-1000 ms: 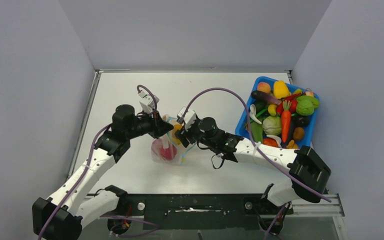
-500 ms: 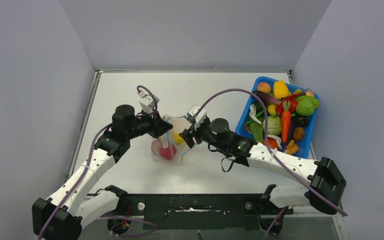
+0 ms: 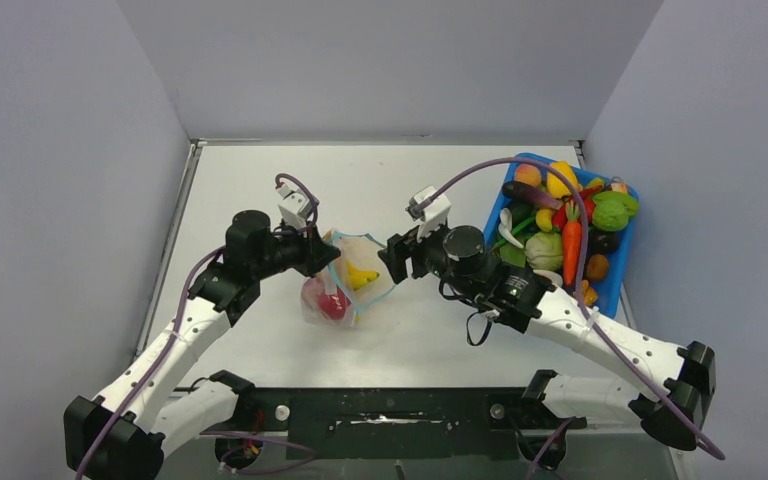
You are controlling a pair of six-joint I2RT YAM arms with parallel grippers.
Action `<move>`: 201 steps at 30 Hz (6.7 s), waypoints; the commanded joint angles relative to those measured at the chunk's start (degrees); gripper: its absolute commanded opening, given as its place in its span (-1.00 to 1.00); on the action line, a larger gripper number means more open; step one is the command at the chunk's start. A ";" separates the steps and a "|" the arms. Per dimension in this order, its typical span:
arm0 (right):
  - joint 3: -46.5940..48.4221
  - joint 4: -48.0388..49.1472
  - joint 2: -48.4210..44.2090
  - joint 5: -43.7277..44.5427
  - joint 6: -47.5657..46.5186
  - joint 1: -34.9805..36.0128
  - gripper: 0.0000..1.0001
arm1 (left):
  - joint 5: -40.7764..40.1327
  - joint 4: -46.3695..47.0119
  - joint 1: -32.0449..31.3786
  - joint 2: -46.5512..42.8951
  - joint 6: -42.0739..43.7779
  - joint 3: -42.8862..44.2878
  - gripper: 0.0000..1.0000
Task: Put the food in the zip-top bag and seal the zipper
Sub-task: Pick up the fake fruit from the bin, then place the fake fruit in the zipper food storage bag.
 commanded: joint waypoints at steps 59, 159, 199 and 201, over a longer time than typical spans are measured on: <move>1.58 -9.77 9.15 14.44 10.56 -52.38 -0.01 | -1.18 2.22 0.34 -4.53 2.54 -1.78 -1.00; 4.78 -30.14 -18.87 0.18 12.28 -44.88 -0.59 | -2.11 3.35 0.36 -6.04 2.45 -2.88 -1.00; 4.27 -17.57 -5.77 -27.19 7.91 -4.82 -0.47 | 0.72 5.20 0.45 -5.40 0.98 -3.07 -1.00; 5.44 -18.80 -3.34 -23.57 7.40 -2.67 -0.47 | 1.04 5.20 0.46 -5.48 0.88 -3.05 -1.00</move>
